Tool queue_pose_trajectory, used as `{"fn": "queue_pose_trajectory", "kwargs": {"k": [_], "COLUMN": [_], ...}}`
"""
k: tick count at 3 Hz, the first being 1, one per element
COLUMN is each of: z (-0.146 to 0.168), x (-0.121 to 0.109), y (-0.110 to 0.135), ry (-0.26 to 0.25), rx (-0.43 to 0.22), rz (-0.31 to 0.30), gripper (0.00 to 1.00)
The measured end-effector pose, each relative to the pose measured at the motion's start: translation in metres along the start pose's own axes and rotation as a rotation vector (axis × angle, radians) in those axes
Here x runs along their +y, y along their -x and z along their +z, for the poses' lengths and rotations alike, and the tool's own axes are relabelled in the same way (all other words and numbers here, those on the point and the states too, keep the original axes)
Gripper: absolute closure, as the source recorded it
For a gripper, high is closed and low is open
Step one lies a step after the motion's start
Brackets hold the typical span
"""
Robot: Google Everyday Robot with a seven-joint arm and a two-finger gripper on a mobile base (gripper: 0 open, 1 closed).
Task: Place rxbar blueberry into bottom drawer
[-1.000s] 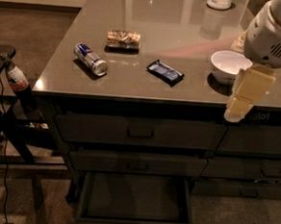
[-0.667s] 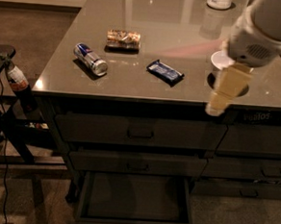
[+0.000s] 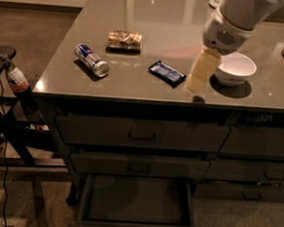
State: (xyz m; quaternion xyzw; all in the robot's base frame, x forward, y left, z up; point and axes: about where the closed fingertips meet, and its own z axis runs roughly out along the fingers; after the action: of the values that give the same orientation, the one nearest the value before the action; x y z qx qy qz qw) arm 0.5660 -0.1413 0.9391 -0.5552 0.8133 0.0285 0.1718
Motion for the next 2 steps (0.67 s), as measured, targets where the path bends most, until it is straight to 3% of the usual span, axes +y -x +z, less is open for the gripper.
{"fn": "queue_pose_trajectory", "kwargs": {"k": [1,2], "z": [0.000,0.017], "x": [-0.001,-0.010], "y": [0.002,0.013], "ry": [-0.006,-0.027], "rx": [-0.006,0.014], "rz": [-0.003,0.043], "gripper": [0.00,0.00]}}
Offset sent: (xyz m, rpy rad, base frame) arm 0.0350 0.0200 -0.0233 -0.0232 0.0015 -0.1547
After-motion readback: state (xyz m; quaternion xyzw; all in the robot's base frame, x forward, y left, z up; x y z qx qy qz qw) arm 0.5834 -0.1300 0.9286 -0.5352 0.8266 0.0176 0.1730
